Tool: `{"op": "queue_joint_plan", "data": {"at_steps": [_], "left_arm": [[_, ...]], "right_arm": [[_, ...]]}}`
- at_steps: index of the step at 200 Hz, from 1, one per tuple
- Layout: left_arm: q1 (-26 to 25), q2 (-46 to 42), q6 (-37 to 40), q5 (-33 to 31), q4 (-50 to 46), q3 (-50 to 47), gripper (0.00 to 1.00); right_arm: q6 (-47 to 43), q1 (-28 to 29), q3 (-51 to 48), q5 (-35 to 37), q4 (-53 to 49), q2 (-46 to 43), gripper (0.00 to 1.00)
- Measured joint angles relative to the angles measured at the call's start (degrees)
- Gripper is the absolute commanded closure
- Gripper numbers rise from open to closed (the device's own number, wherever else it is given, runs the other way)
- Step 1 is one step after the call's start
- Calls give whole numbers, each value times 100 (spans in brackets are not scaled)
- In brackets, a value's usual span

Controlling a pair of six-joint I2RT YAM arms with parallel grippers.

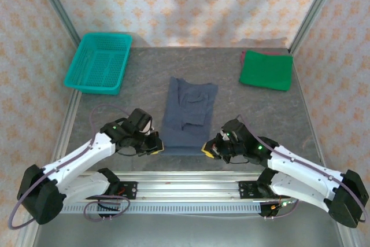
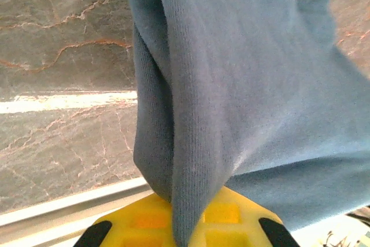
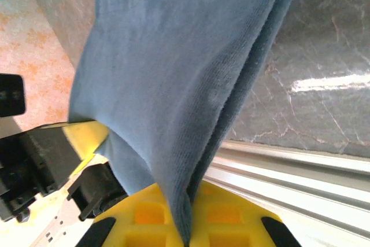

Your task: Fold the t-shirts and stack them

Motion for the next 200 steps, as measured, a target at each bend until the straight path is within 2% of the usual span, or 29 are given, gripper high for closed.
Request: {"op": "queue_joint_plan", "data": {"at_steps": [28, 56, 84, 141, 200], "left_arm": [[0, -177, -140, -37, -190, 59, 100], [2, 389, -13, -251, -619, 791, 100], [131, 1108, 260, -389, -833, 1574, 100], [809, 2450, 970, -245, -1178, 2929, 100], [1189, 3635, 1567, -142, -1587, 4461, 100]], "right_arm": [[35, 76, 81, 109, -48, 66, 100], [-83, -72, 540, 201, -264, 382, 100], [-363, -590, 960, 162, -433, 778, 100], [-1276, -1722, 2092, -387, -730, 2013, 100], [-2070, -2514, 3095, -892, -1001, 3163, 100]]}}
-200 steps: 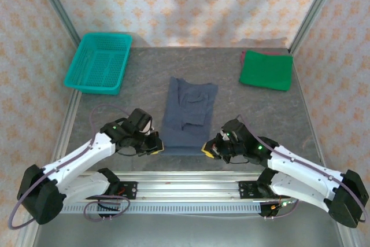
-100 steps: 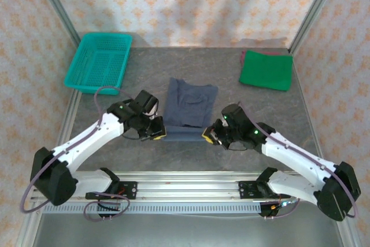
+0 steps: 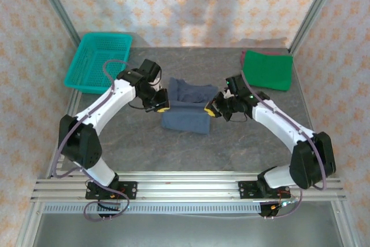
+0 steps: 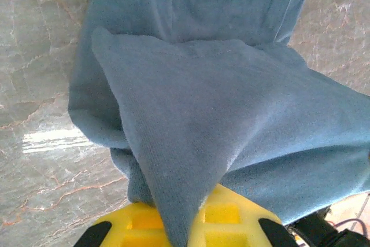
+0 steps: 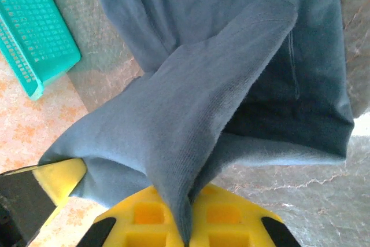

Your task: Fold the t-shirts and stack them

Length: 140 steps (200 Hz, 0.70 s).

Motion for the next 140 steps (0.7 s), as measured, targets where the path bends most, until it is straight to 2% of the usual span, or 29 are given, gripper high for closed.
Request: {"op": "queue_joint_plan", "data": {"at_steps": [107, 130, 140], "left_arm": [[278, 2385, 695, 26, -708, 2581, 100], [341, 2975, 772, 26, -817, 3167, 100], [365, 3237, 791, 28, -863, 3456, 92]], "right_arm": [[-776, -883, 1307, -610, -286, 1794, 100], [-848, -979, 1574, -673, -273, 2310, 95], [-857, -1019, 1687, -686, -245, 2555, 91]]}}
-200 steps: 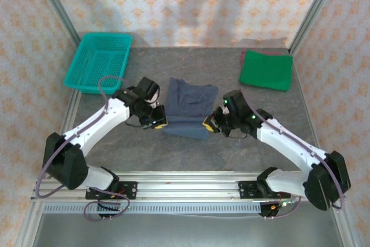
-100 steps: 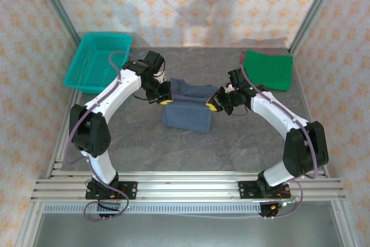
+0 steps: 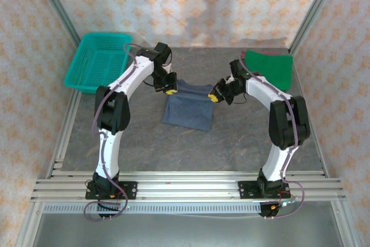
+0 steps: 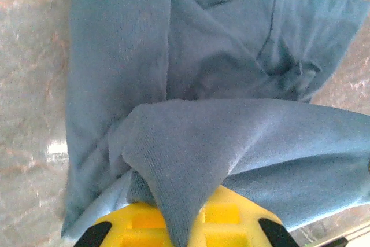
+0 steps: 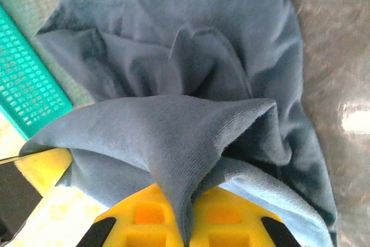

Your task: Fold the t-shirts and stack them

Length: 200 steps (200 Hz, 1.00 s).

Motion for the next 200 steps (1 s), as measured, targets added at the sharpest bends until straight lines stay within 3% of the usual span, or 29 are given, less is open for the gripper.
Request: {"op": "queue_joint_plan", "data": {"at_steps": [19, 28, 43, 75, 91, 100, 115, 159, 200], "left_arm": [[44, 540, 15, 15, -92, 629, 54], [76, 780, -2, 15, -114, 960, 46], [166, 1163, -155, 15, -142, 1585, 39], [391, 1425, -745, 11, -59, 2651, 31], [492, 1224, -903, -79, 70, 2861, 28], [531, 1012, -911, -190, 79, 2861, 20], [579, 546, -824, -407, 101, 2771, 18], [557, -2256, -136, -789, 811, 120, 16], [472, -4319, 166, -911, 1810, -2699, 14]], "right_arm": [[-20, -101, 278, -39, 79, 501, 70], [72, -184, 470, -26, 116, 772, 63], [107, -348, 925, 0, 109, 1204, 50], [111, -636, 2208, 192, 76, 1672, 38], [-87, -671, 2594, 354, 79, 1478, 29], [-197, -669, 2597, 446, 22, 1248, 27], [-433, -645, 2374, 570, -37, 719, 21], [-1493, -365, 1016, 1224, -258, -905, 16], [-2562, 216, 748, 1849, -603, -815, 16]]}}
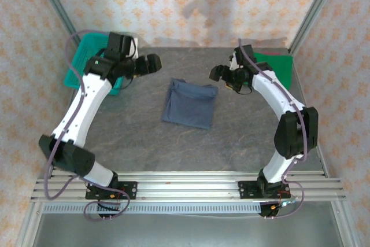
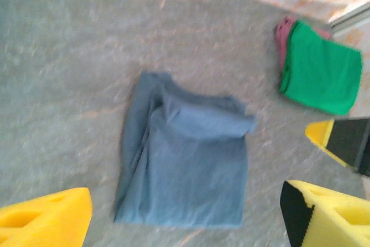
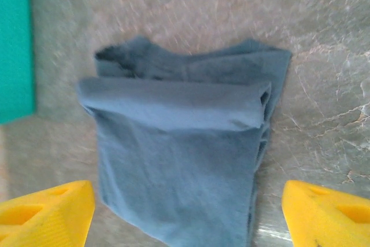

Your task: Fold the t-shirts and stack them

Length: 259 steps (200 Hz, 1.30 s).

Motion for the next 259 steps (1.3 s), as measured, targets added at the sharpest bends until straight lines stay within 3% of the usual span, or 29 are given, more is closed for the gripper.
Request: {"op": "queue_joint_plan", "data": {"at_steps": [46, 106, 178, 259], "left_arm": [[-74, -1502, -17, -236, 188, -2087, 11], [-74, -3252, -20, -868, -214, -2852, 5], [-74, -3421, 7, -1353, -848, -2889, 5], [-74, -3436, 2, -1360, -1056, -2887, 5]], "right_arm": [[-673, 160, -79, 457, -118, 774, 16], [-962, 155, 588, 507, -236, 1910, 16], [-1082, 155, 2096, 542, -560, 3145, 19], [-1099, 160, 3062, 625, -892, 3689, 19]]}}
